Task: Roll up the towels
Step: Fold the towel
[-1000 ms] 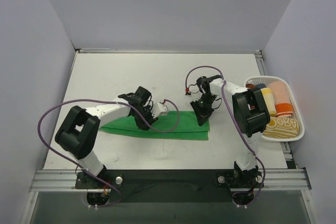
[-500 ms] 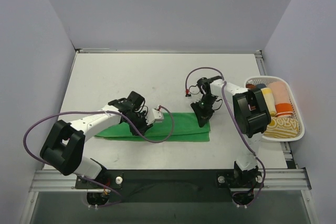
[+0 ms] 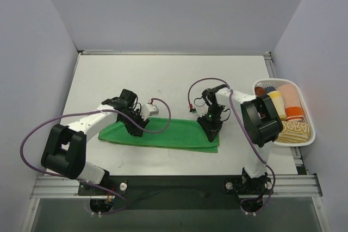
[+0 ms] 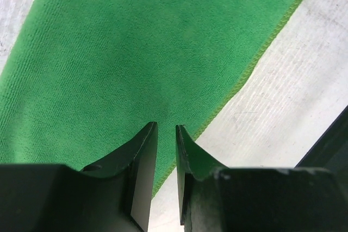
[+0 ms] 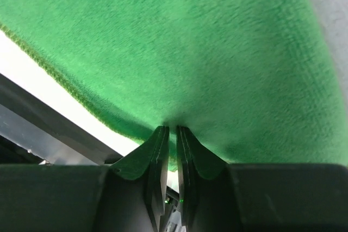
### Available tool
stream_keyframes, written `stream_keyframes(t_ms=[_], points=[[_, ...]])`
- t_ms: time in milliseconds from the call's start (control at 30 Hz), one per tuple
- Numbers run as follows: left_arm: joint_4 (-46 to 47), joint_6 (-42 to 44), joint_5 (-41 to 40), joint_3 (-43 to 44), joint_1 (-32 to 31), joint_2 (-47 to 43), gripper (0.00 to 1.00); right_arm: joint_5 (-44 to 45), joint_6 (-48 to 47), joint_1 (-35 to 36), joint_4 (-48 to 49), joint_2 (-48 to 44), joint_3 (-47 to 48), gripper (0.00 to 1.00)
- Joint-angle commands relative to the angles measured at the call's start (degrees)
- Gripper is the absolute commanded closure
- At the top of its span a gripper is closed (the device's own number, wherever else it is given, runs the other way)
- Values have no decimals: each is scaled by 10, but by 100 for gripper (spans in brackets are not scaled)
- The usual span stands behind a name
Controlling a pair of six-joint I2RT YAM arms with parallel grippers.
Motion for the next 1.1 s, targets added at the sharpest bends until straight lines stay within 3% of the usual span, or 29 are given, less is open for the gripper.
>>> stream_keyframes(t_ms=[0,667,1067], points=[[-9,-13,7,21,8,7,69,-10,-13,6,-43,-45,-3,86],[-31,-34,23,38,96,22,70,1,-14,69,-67,-64,-46,81],[-78,-16,69,88,246,43,70,0,-42,97,-101,-49,-52,81]])
